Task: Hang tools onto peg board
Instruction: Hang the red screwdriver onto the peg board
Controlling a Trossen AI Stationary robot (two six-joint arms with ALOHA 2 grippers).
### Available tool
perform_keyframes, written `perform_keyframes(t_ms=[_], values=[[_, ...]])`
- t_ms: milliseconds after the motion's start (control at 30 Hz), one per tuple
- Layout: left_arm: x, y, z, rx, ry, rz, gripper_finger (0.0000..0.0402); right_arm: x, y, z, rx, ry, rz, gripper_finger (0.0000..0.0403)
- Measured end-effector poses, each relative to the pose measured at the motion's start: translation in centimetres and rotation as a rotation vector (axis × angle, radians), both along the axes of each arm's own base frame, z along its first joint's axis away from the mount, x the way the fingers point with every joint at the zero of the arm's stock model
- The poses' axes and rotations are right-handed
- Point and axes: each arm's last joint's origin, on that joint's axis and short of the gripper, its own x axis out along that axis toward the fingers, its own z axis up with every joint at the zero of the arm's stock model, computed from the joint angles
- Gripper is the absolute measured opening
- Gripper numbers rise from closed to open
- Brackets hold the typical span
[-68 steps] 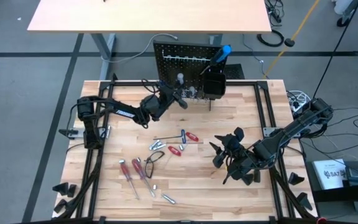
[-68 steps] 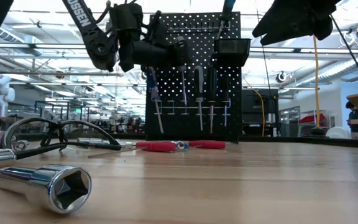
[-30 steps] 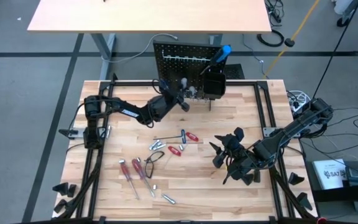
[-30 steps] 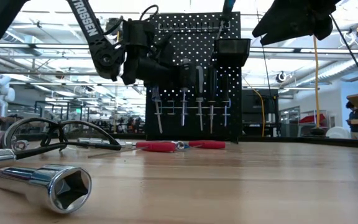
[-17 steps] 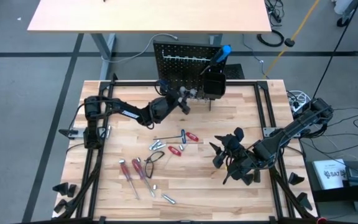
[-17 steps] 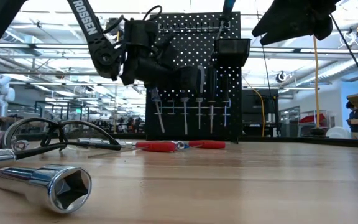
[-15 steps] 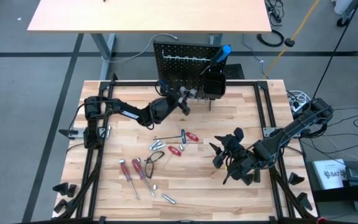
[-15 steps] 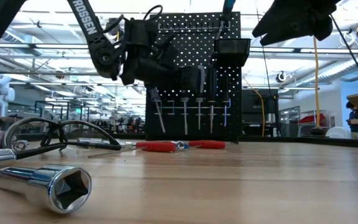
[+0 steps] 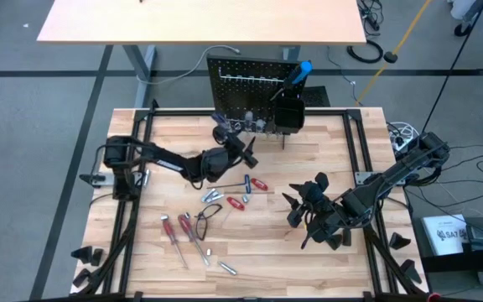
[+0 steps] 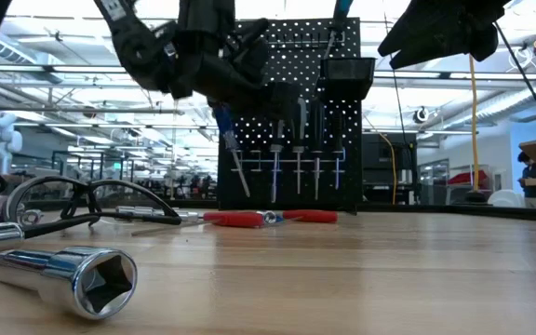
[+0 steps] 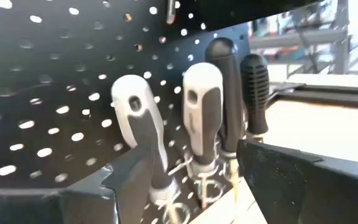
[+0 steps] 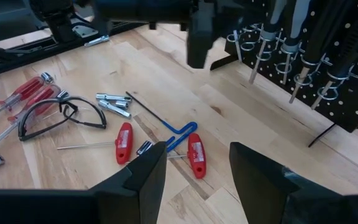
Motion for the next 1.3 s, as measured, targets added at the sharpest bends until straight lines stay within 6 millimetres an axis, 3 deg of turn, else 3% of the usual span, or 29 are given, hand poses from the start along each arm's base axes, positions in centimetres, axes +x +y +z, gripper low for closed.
perform_keyframes(t_ms=[133,300,533,700,1000,1300], values=[[-0.7,-2.0,0.9,-0.041,0.047,0.033,0.0240,0.0,0.0,0.0,0.000,0.000,0.000,0.0169],[-2.7,-5.6,2.0,-0.175,0.149,-0.046,0.0240,0.0,0.0,-0.1,0.019,0.013,0.015,0.0169],[-8.8,-11.6,3.5,-0.569,0.433,-0.399,0.0240,0.1,0.1,-0.1,0.028,0.028,0.041,0.0169],[-13.3,-14.5,5.0,-0.859,0.547,-0.514,0.0240,0.2,0.3,0.0,0.025,0.035,0.072,0.0169],[-18.3,-15.8,6.1,-1.060,0.662,-0.421,0.0240,0.8,0.6,0.4,0.043,-0.017,0.095,0.0169],[-20.5,-17.3,7.4,-1.090,0.700,-0.595,0.0240,1.4,1.1,1.1,0.105,-0.121,0.098,0.0169]])
